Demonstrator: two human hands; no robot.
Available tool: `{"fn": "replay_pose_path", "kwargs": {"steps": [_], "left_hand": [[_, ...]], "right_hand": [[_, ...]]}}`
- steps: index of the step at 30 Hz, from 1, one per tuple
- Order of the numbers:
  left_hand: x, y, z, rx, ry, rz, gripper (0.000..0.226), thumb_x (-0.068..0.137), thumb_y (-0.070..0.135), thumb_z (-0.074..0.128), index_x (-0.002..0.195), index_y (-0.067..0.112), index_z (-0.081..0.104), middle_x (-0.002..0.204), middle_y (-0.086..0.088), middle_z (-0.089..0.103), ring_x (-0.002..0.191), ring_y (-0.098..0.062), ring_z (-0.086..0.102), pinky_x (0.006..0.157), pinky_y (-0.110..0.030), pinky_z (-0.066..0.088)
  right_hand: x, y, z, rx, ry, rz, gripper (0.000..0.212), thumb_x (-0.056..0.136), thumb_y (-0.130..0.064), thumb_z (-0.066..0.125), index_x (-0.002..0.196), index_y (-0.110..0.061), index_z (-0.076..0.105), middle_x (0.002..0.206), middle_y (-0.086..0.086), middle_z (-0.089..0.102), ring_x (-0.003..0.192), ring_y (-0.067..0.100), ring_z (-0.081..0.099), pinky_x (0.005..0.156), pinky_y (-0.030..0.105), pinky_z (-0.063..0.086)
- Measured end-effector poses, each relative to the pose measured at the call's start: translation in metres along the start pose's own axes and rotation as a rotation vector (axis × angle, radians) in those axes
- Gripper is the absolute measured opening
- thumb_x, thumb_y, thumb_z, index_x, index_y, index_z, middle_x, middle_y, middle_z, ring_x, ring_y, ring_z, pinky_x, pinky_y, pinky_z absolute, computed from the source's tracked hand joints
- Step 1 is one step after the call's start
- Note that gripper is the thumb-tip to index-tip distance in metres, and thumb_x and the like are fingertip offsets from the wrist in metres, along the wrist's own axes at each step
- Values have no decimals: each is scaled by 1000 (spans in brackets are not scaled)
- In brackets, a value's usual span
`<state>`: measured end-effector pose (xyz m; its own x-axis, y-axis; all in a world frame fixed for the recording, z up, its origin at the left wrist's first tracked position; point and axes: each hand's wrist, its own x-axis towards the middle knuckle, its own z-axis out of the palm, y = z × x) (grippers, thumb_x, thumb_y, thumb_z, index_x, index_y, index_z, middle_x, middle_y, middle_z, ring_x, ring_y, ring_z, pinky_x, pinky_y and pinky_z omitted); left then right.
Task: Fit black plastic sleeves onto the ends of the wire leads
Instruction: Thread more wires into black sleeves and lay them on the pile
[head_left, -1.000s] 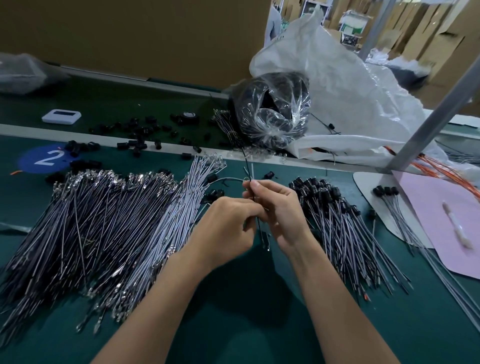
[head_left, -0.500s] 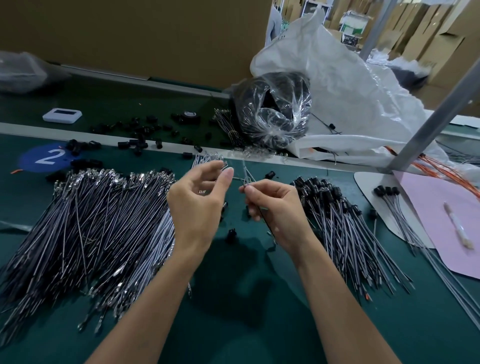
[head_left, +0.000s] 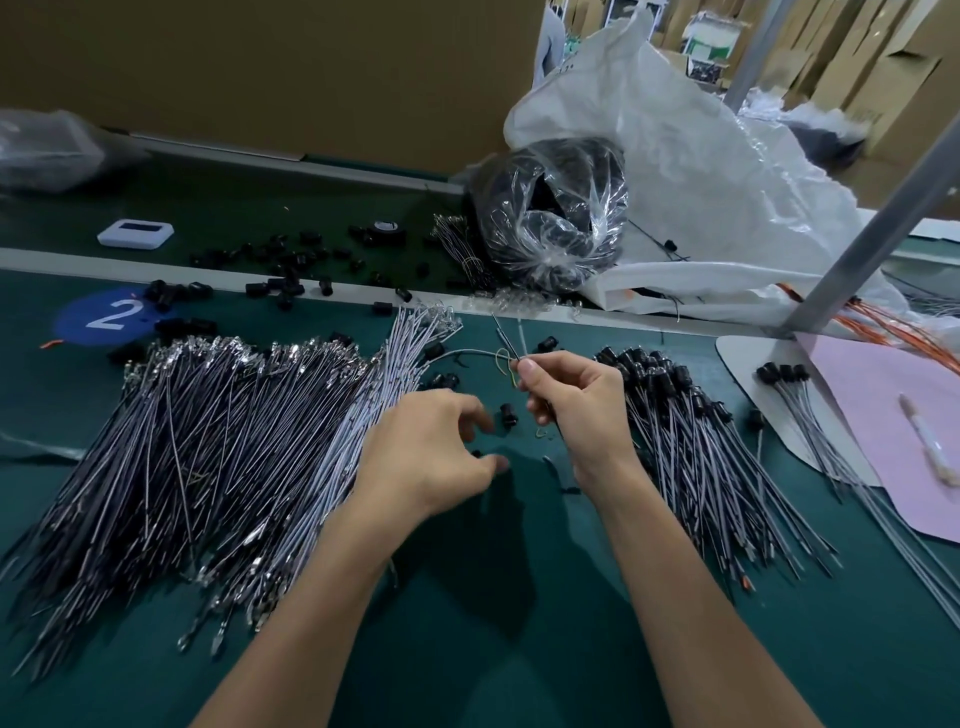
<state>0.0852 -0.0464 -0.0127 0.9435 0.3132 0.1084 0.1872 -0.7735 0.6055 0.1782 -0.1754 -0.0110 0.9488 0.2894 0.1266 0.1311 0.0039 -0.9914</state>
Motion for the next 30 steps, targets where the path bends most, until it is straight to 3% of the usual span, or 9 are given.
{"fn": "replay_pose_path", "kwargs": {"steps": [4, 9, 14, 20, 30], "left_hand": [[3, -4, -1, -60, -85, -14, 12, 72, 26, 84, 81, 27, 76, 75, 14, 68, 74, -11, 64, 72, -25, 53], [14, -2, -4, -682, 88, -106, 17, 84, 4, 73, 86, 20, 74, 71, 0, 71, 56, -9, 60, 49, -20, 49], [28, -2, -11, -1133, 101, -195, 20, 94, -1, 58, 96, 14, 72, 89, -4, 70, 76, -10, 62, 65, -18, 55], [34, -10, -8, -1524, 155, -227, 11, 91, 0, 58, 97, 4, 66, 87, -6, 75, 77, -10, 69, 72, -17, 56], [34, -10, -4, -1637, 174, -184, 14, 91, -5, 56, 100, 3, 63, 89, -11, 74, 81, -16, 73, 70, -19, 57]], "right_hand": [[0, 2, 0, -28, 0, -3, 6, 88, -4, 69, 86, -1, 73, 63, 1, 64, 48, 6, 52, 47, 18, 40], [0, 1, 2, -80, -7, -77, 7, 80, -4, 77, 78, -11, 75, 61, 2, 68, 47, 10, 58, 48, 16, 42], [2, 2, -3, -127, 70, -141, 10, 80, -11, 78, 74, -18, 74, 64, -6, 68, 58, 4, 57, 57, 15, 43], [-1, 4, 1, -185, 30, -186, 9, 79, -11, 79, 73, -17, 75, 65, -4, 69, 60, 5, 58, 61, 17, 48], [-2, 3, 1, -190, 19, -184, 9, 79, -11, 78, 73, -17, 75, 66, -2, 70, 60, 6, 59, 61, 18, 49]]}}
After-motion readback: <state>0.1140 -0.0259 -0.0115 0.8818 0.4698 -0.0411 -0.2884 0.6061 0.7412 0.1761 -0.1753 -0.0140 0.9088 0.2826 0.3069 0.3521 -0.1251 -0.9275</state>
